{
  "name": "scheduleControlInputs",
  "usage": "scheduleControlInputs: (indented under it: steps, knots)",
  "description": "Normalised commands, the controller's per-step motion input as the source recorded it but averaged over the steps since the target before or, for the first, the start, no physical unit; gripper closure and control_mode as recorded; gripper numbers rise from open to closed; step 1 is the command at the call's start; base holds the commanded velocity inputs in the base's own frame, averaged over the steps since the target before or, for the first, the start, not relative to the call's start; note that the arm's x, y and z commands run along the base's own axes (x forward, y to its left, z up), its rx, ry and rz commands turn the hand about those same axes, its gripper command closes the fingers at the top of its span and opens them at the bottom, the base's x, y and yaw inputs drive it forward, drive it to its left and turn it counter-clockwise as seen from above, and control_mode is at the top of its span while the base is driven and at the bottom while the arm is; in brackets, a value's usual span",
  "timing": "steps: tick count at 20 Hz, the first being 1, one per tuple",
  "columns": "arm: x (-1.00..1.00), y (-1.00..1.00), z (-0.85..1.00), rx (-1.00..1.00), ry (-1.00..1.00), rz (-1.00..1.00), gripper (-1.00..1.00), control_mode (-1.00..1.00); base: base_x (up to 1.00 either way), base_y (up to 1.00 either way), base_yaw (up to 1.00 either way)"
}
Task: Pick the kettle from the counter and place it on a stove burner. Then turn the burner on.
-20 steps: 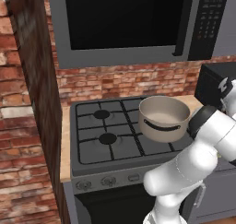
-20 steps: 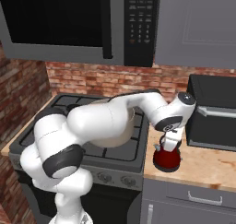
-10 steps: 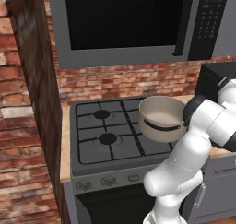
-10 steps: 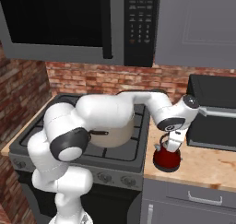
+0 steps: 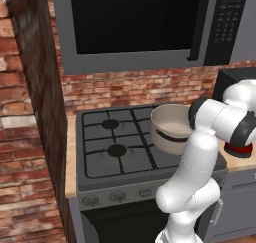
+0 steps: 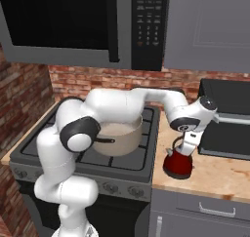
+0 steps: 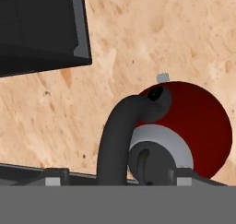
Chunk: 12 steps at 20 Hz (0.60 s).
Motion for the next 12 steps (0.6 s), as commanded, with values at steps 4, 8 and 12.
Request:
scheduleControlInputs:
  steps: [4,8,12]
  knots:
    - [0.02,0.0,-0.04,0.0,0.0,0.0,1.0,-1.0,0.0,0.0,0.0]
    - [-0.38,0.0,0.0,0.0,-0.08,0.0,1.0,-1.0,0.0,0.0,0.0]
    - [-0.75,0.02,0.18,0.0,-0.24,0.02,1.0,-1.0,0.0,0.0,0.0]
